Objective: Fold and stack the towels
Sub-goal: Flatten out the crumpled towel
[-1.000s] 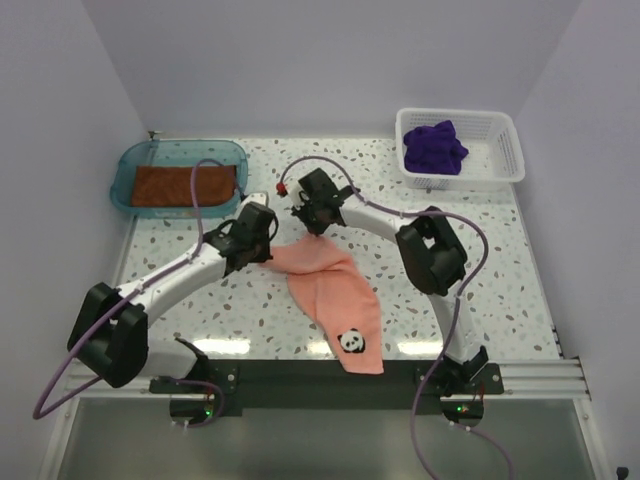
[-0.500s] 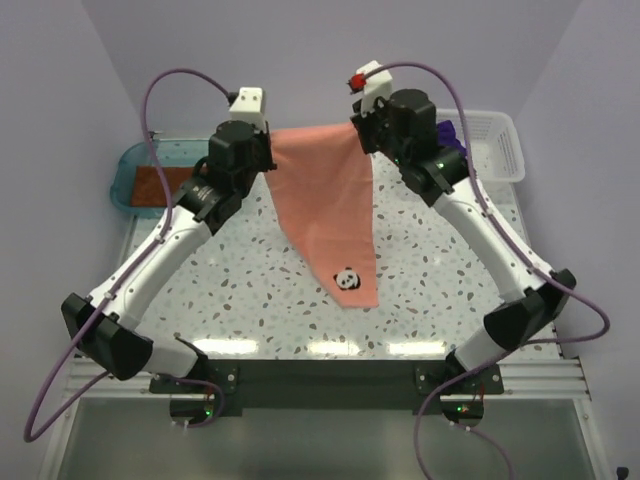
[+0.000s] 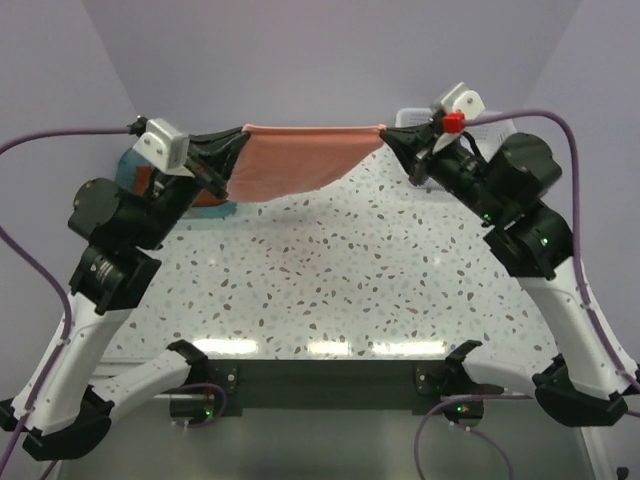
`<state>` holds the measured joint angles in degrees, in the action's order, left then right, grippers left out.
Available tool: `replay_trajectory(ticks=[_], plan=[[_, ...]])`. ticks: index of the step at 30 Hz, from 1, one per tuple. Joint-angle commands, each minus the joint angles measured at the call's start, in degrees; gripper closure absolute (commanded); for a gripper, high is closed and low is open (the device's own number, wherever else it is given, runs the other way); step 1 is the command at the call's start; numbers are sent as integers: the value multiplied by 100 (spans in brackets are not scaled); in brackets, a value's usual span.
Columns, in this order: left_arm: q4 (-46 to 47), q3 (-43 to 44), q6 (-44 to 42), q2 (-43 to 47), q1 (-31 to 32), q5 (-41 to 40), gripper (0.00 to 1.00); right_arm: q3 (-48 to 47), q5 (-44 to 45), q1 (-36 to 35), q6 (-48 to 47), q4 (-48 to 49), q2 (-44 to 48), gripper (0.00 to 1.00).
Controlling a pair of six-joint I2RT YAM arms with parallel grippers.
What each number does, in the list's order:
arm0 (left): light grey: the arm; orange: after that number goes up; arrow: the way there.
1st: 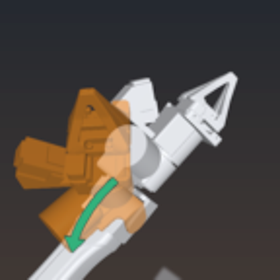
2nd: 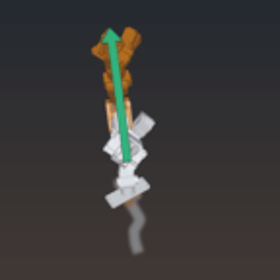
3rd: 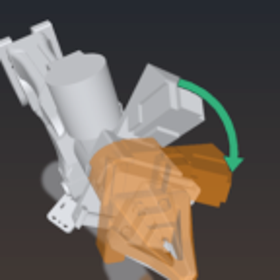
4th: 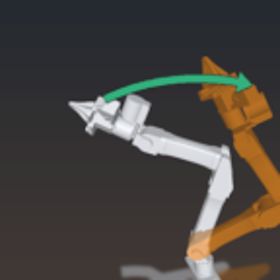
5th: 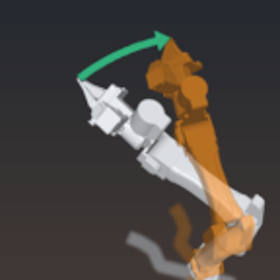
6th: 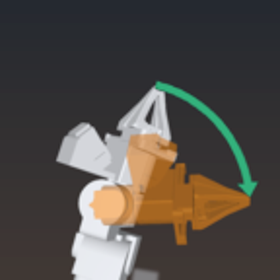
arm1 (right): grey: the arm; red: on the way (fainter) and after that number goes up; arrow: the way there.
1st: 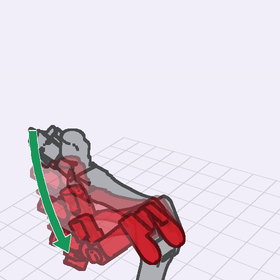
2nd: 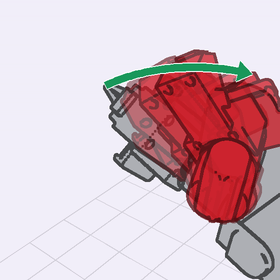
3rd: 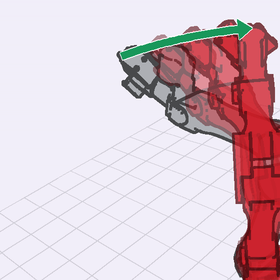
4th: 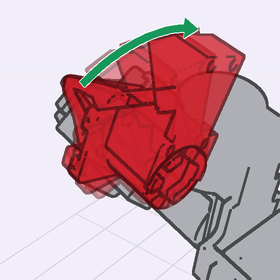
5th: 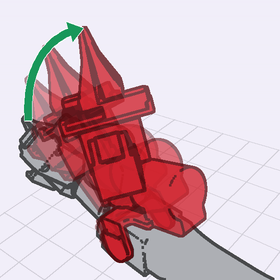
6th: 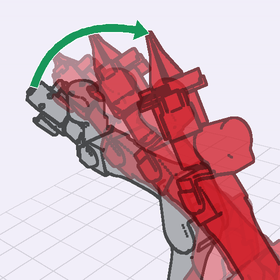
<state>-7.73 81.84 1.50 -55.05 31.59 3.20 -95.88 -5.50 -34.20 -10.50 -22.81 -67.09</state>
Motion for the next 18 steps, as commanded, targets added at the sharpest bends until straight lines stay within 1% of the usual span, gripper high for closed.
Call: replay_trajectory(ticks=[1,5,9,11,15,16,17,18], plan=[[299,-11,-404,301,-110,418,100,104,-188,141,-119,-259,617,100],[-62,200,-370,363,-110,348,100,105,-232,141,-22,-312,987,100],[-282,455,-194,345,-101,348,100,-80,-241,150,13,-479,1031,100],[-343,482,34,311,-110,304,100,-98,-233,141,57,-505,1014,100],[-309,192,184,48,-110,15,100,51,197,141,92,-453,812,100],[-274,113,193,-49,-110,-73,100,112,424,150,101,-400,742,100],[-204,34,237,-294,-110,-152,100,226,548,141,101,-339,550,100],[-133,-106,324,-427,-118,-466,100,297,819,150,66,-269,443,100]])
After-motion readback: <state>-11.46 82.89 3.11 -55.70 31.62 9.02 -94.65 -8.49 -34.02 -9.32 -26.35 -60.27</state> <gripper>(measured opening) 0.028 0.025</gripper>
